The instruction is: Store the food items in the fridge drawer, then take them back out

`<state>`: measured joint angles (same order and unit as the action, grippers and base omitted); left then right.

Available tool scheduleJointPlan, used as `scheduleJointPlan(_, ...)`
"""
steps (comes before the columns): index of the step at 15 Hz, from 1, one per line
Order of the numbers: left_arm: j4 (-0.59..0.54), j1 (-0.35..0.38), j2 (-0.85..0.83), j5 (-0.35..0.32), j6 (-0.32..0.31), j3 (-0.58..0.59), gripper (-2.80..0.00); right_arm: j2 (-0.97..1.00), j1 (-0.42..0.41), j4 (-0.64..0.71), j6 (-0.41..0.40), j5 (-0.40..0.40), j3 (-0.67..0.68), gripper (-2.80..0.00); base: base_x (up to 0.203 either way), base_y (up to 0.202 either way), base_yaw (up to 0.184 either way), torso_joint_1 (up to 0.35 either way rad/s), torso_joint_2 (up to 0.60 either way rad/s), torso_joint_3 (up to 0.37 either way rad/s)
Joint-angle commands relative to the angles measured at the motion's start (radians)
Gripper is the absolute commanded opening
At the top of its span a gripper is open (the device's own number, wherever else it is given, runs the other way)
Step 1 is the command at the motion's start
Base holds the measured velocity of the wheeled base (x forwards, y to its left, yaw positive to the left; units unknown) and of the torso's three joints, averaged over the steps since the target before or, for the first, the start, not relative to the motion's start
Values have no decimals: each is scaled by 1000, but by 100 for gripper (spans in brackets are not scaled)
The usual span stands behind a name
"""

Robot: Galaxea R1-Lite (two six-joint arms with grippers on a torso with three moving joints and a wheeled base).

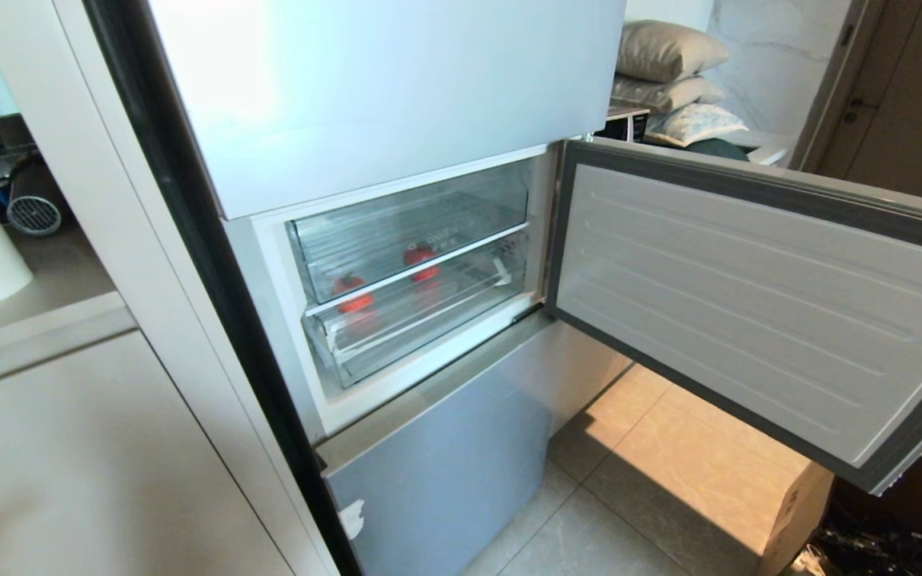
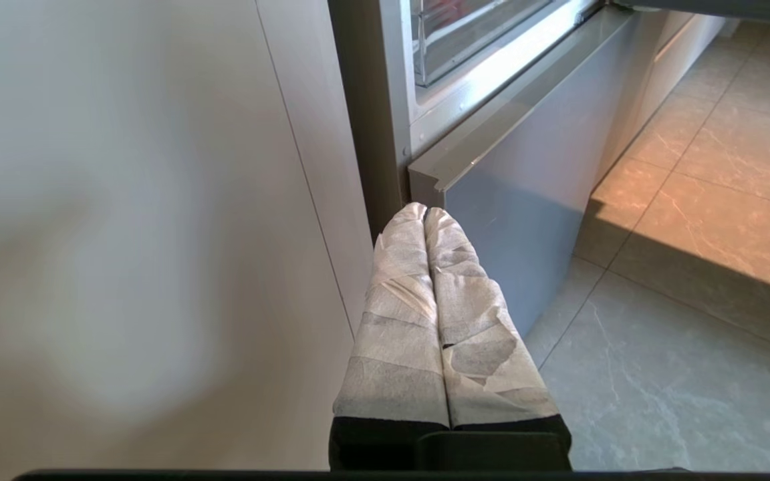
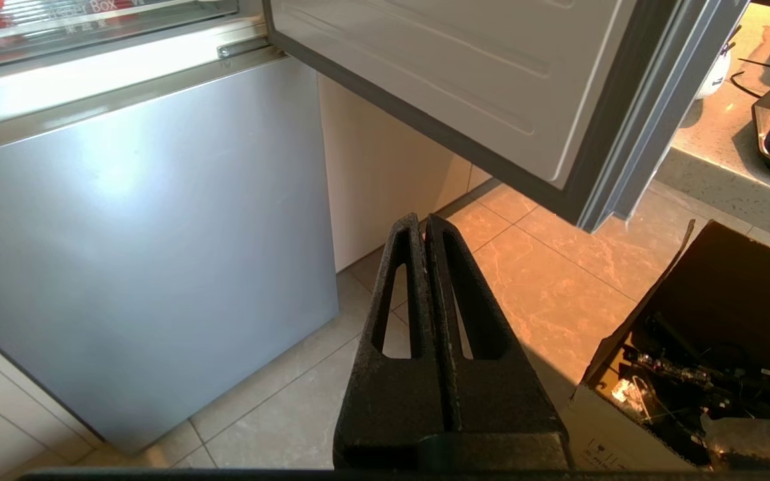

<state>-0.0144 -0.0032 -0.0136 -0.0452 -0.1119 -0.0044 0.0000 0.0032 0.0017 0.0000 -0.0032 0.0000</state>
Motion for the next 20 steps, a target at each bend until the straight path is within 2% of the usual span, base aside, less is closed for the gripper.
scheduleJointPlan(1,3,0,11,27,-2,4,-280,2,0,0,0,0,0,-280,0,0,0,0,0,0)
scheduleJointPlan(2,4,0,12,33,5,4,-280,2,0,0,0,0,0,-280,0,0,0,0,0,0)
scheduleJointPlan(5,9,0,12,45,95,4,-280,2,0,0,-3,0,0,-280,0,0,0,0,0,0)
scheduleJointPlan(6,10,0,12,45,104,4,-280,2,1,0,-2,0,0,-280,0,0,0,0,0,0)
scheduleJointPlan(14,10,0,12,45,104,4,-280,2,0,0,3,0,0,-280,0,0,0,0,0,0)
scheduleJointPlan(20,10,0,12,45,104,4,-280,2,0,0,5,0,0,-280,1,-7,150,1,2,3)
